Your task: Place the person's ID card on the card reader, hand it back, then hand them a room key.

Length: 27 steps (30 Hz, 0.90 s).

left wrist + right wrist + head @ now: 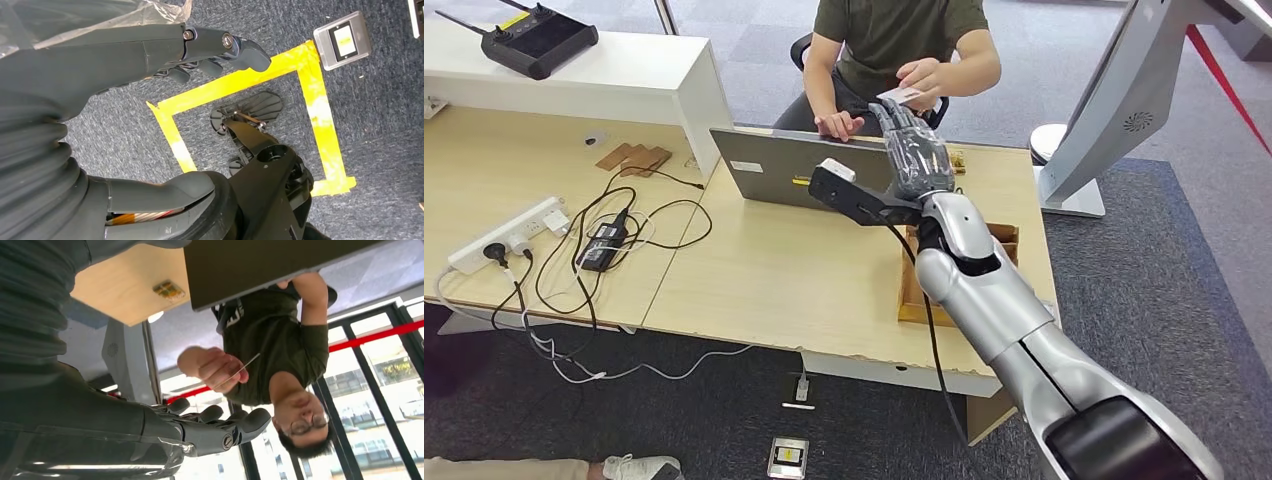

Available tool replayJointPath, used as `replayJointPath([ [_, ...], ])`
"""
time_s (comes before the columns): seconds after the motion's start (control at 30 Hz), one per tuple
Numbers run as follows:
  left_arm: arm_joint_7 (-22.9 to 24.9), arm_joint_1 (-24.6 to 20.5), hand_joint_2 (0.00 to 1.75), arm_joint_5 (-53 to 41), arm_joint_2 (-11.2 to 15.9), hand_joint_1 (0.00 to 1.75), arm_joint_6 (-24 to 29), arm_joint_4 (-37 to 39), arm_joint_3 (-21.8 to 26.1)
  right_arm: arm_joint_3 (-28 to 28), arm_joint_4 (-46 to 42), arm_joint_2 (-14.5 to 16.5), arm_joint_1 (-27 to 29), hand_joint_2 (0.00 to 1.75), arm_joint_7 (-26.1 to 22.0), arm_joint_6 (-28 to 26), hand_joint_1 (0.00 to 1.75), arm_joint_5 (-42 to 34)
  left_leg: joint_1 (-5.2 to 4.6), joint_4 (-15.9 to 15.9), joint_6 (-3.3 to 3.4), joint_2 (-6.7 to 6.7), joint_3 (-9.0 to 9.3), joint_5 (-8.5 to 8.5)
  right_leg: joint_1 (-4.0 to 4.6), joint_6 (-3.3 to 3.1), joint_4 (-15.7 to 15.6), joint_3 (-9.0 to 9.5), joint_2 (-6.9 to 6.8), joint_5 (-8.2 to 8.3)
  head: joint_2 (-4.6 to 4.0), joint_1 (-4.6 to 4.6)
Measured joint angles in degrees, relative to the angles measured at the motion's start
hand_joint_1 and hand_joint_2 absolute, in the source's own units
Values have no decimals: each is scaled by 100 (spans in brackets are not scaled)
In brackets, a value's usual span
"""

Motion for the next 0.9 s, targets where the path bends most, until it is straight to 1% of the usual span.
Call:
replayJointPath([
  [0.07, -21, 33, 175, 44, 1, 0, 17, 0, 2, 11, -435, -108, 151, 175, 131, 42, 0, 420, 0, 0, -1, 3, 4, -2, 0, -2, -1, 1, 2, -1, 0, 0],
  [0.17, -70, 97, 175, 110, 5, 0, 61, 1, 8, 15, -1254, -314, 517, 175, 334, 326, 0, 1005, 1, 1, -4, 7, 37, -5, 0, -5, -3, 1, 4, -4, 0, 1],
  [0.23, -118, 148, 175, 160, 14, 0, 87, 2, 12, 15, -1846, -482, 853, 175, 468, 600, 0, 1456, 2, 1, -4, 7, 66, -7, 0, -5, -5, 4, 5, -5, 0, 1],
  [0.37, -267, 257, 175, 233, 38, 0, 104, 6, 25, 14, -3105, -905, 1660, 175, 656, 1407, 0, 2684, 2, 1, -1, 8, 75, -11, 1, -6, -9, 11, 6, -7, 0, 1],
  [0.4, -293, 276, 175, 246, 45, 0, 105, 9, 30, 12, -3343, -1002, 1839, 175, 676, 1543, 0, 2870, 2, 1, -1, 8, 75, -12, 1, -6, -10, 11, 6, -8, 0, 1],
  [0.47, -320, 294, 175, 264, 53, 0, 109, 13, 36, 7, -3602, -1114, 2048, 175, 697, 1666, 0, 3037, 2, 1, -1, 8, 77, -12, 1, -7, -11, 10, 6, -8, 0, 0],
  [0.77, -327, 300, 175, 271, 55, 0, 110, 15, 42, 5, -3720, -1154, 2145, 175, 703, 1694, 0, 3088, 2, 0, -1, 8, 75, -12, 1, -7, -11, 12, 5, -8, 0, 0],
  [0.83, -350, 337, 175, 296, 73, 0, 135, 24, 63, -23, -4154, -1358, 2554, 175, 752, 1694, 0, 3173, 1, 0, -2, 10, 75, -15, 1, -7, -11, 13, 7, -9, 0, -4],
  [0.87, -362, 364, 175, 338, 87, 0, 173, 30, 91, -115, -4615, -1588, 2967, 175, 834, 1528, 0, 3175, 1, 0, -2, 11, 75, -17, 1, -7, -12, 13, 9, -9, 0, -6],
  [0.9, -375, 393, 175, 398, 107, 0, 221, 38, 137, -361, -5262, -1945, 3625, 175, 980, 1263, 0, 3102, 1, 0, -2, 12, 75, -19, 1, -7, -12, 13, 11, -10, 0, -7],
])
